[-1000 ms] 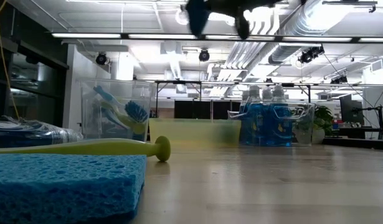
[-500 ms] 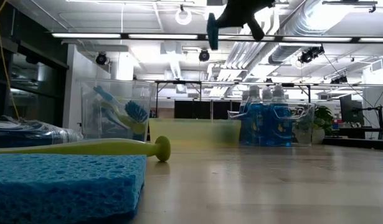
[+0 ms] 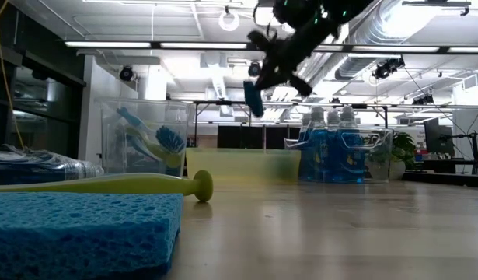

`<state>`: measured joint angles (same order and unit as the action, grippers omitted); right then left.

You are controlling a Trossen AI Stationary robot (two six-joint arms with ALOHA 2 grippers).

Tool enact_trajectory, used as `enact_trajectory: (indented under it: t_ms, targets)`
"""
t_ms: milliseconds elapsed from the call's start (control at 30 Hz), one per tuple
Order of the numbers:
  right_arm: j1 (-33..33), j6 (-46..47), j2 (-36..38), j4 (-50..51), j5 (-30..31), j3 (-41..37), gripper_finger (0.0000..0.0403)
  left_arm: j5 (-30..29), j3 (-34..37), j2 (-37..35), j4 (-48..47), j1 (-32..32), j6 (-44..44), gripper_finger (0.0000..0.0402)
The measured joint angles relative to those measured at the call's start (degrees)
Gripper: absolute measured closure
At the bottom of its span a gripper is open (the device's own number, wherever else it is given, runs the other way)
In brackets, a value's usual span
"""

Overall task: Pick & Place Kitchen Sink Supplies
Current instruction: Put the blue sponge into the yellow bin

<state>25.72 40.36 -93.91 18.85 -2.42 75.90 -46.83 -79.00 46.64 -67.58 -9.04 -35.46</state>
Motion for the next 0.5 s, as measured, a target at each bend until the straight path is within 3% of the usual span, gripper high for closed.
enact_trajectory:
  t_ms: [500]
  targets:
    - [2.92,4.72,-6.59,-2.5,0.5,-0.76,0.0403,1.41,0.0,3.9,-0.13,0.0,8.48,0.0202]
